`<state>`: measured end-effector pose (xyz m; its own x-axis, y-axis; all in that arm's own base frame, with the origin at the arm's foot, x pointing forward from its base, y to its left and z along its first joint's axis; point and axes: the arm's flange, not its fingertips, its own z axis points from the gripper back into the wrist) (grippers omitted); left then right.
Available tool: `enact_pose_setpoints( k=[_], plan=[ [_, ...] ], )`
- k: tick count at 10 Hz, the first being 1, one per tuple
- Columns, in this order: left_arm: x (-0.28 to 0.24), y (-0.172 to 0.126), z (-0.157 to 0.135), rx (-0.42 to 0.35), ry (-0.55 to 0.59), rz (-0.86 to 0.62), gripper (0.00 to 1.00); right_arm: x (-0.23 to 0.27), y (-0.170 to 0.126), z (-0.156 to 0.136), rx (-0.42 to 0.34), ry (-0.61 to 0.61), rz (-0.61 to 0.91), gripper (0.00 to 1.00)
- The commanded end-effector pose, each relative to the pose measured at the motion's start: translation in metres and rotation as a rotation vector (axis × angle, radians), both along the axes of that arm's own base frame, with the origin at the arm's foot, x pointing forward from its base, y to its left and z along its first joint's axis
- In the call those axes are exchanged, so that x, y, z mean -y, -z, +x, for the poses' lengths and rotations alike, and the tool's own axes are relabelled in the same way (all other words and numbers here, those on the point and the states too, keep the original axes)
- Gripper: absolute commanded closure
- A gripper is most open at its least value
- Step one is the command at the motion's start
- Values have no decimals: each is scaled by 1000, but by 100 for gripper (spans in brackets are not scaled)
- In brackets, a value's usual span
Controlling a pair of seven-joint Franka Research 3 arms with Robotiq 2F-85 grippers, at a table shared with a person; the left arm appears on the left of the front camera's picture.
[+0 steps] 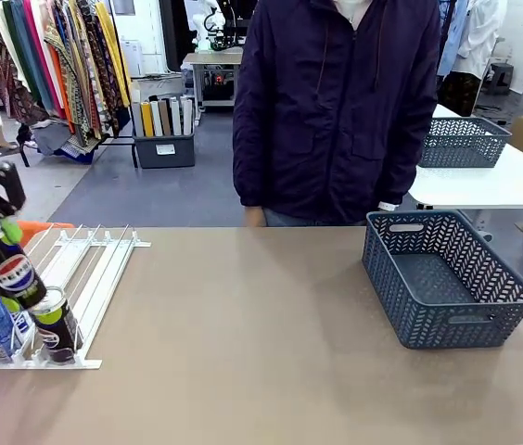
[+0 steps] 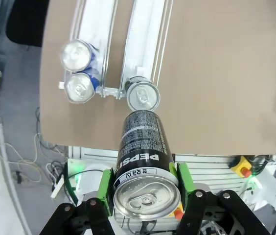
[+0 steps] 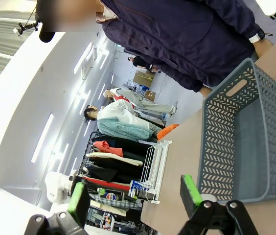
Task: Retrieve and store the cans from the dispenser.
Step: Pick up one can from the Automatic Can Dispenser and place it in the middle of the table.
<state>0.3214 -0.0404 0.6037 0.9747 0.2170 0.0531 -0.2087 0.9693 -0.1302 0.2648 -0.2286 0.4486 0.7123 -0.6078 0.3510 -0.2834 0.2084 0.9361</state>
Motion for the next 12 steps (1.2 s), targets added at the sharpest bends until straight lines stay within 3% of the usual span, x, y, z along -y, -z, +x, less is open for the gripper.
enact_pose_setpoints(
  k=[1, 2, 3, 4, 10, 11, 12],
  plan=[
    [-4, -15, 6, 36, -39, -28, 100, -1, -7, 2, 2, 13, 33, 0],
    [-6, -14, 8, 39, -50, -54, 100, -1, -7, 2, 2, 13, 33, 0],
    [-10, -8, 11, -20, -64, -78, 100, -1, -7, 2, 2, 13, 33, 0],
    [-7, -18, 0, 36, -24, -12, 100, -1, -7, 2, 2, 13, 33, 0],
    [-6, -14, 2, 23, -28, -22, 100, -1, -7, 2, 2, 13, 33, 0],
    [10, -11, 35, -8, 99, -4, 100, -1, -7, 2, 2, 13, 33, 0],
    [43, -12, 71, 26, 292, 8, 100, -1, -7, 2, 2, 13, 33, 0]
  ],
)
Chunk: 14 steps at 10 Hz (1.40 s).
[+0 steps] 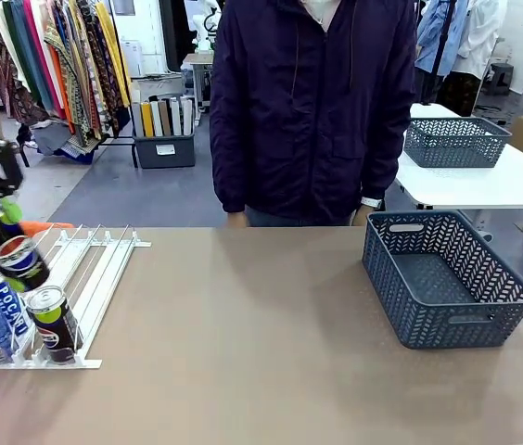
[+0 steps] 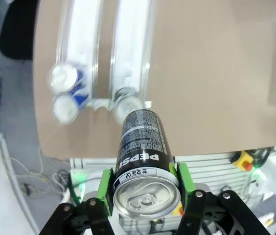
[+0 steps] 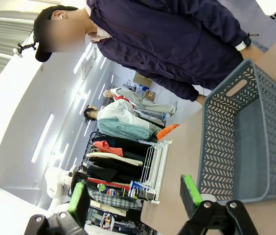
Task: Retrieve and store the cans from the dispenser.
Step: Pick up one can from the Automatic Can Dispenser and place it in the middle of the table.
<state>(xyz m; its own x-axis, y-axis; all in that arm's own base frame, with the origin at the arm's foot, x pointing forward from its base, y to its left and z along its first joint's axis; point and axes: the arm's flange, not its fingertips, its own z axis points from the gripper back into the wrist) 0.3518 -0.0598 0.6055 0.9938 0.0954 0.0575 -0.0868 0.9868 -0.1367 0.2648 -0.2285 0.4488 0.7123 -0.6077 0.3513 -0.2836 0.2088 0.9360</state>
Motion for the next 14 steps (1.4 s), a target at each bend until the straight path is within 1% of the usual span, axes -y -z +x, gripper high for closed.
enact_pose_setpoints(
  k=[1, 2, 3, 4, 5, 6, 7, 9, 10, 11, 12, 14],
  plan=[
    [69, -9, 72, 57, 317, 27, 100, -1, -7, 2, 2, 13, 33, 0],
    [128, 4, 105, 98, 415, 16, 100, -1, -7, 2, 2, 13, 33, 0],
    [179, 27, 126, 59, 524, -14, 100, -1, -7, 2, 2, 13, 33, 0],
    [218, 50, 141, 46, 568, -8, 100, -1, -7, 2, 2, 13, 33, 0],
    [248, 72, 151, 60, 590, -8, 100, -1, -7, 2, 2, 13, 33, 0],
    [269, 93, 159, 56, 620, -18, 100, -1, -7, 2, 2, 13, 33, 0],
    [289, 117, 165, 77, 608, 27, 100, -1, -7, 2, 2, 13, 33, 0],
    [310, 156, 173, 15, 620, 74, 100, -1, -7, 2, 2, 13, 33, 0],
    [315, 169, 177, 15, 616, 67, 100, -1, -7, 2, 2, 13, 33, 0],
    [324, 187, 174, 2, 626, 79, 100, -1, -7, 2, 2, 13, 33, 0],
    [329, 196, 172, -19, 642, 100, 100, -1, -7, 2, 2, 13, 33, 0],
    [332, 198, 173, -25, 632, 125, 100, -1, -7, 2, 2, 13, 33, 0]
  ],
)
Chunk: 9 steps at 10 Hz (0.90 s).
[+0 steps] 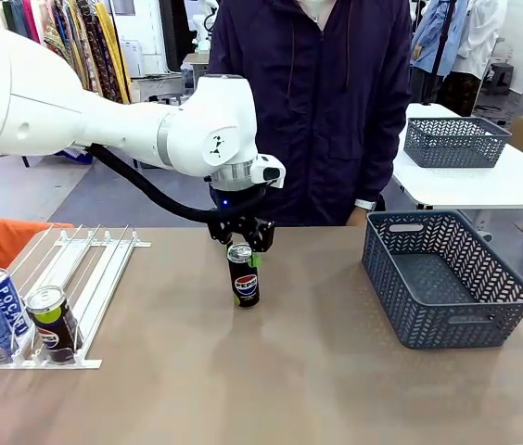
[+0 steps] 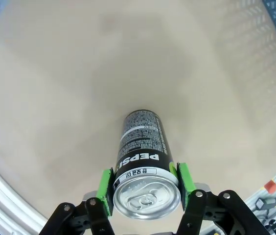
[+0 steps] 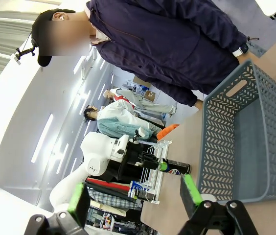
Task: Retrieve and store the cans from the dispenser.
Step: Pick up one can from the Automatic Can Dispenser and place it in the middle of the table.
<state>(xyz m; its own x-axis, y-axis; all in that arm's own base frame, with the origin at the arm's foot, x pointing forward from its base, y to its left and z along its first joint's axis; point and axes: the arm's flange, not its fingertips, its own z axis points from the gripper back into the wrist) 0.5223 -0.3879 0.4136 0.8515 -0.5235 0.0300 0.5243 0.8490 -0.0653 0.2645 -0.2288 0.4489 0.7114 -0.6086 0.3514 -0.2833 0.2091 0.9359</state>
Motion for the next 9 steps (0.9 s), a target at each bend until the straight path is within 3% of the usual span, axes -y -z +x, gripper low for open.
enact_pose_setpoints(
  k=[1, 3, 4, 5, 6, 9],
  plan=[
    [3, 6, 1, -2, -12, 51, 100, -1, -7, 2, 2, 11, 33, 0],
    [7, 12, -1, -16, 5, 78, 100, -1, -7, 2, 2, 11, 33, 0],
    [7, 12, -2, -24, 17, 75, 75, -1, -7, 2, 2, 11, 33, 0],
    [6, 12, -2, -24, 21, 79, 16, -1, -7, 2, 2, 11, 33, 0],
    [6, 8, -3, -21, 16, 68, 0, -1, -7, 2, 2, 11, 33, 0],
    [-3, -24, -11, 47, -11, 16, 0, -1, -7, 2, 2, 11, 33, 0]
  ],
)
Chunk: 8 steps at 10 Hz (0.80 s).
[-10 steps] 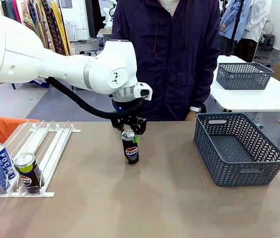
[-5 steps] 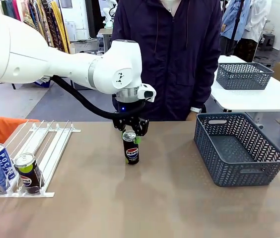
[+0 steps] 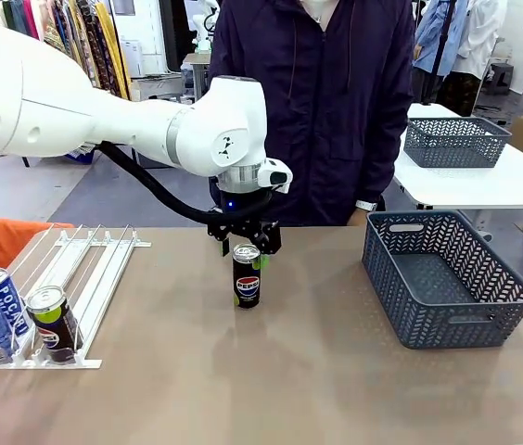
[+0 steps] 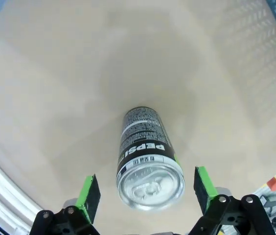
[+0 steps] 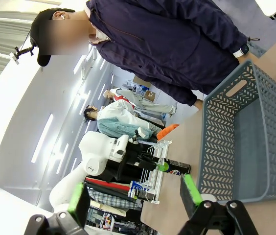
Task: Retrieve and store the cans from the dispenser.
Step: Pick up one can from the Automatic Can Dispenser and place it in the middle of the table.
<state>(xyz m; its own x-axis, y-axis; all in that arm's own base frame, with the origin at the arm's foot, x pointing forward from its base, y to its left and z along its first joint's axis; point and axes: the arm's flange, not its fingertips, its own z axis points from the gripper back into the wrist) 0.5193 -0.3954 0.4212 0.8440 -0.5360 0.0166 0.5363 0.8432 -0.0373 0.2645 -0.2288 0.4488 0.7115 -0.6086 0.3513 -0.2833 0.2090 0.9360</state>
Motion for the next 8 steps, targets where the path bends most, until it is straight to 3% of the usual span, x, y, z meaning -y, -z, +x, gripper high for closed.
enact_pose_setpoints(
  k=[1, 3, 5, 7, 8],
  plan=[
    [-24, -47, -15, 67, -46, -57, 0, -1, -7, 2, 2, 11, 33, 0],
    [-76, -114, -27, 50, -95, -93, 0, -1, -7, 2, 2, 11, 33, 0],
    [-192, -178, -34, -69, -150, -347, 0, -1, -7, 2, 2, 11, 33, 0],
    [-323, -203, -70, -114, -126, -666, 0, -1, -7, 2, 2, 11, 33, 0],
    [-383, -203, -91, -92, -207, -796, 0, -1, -7, 2, 2, 11, 33, 0]
  ],
)
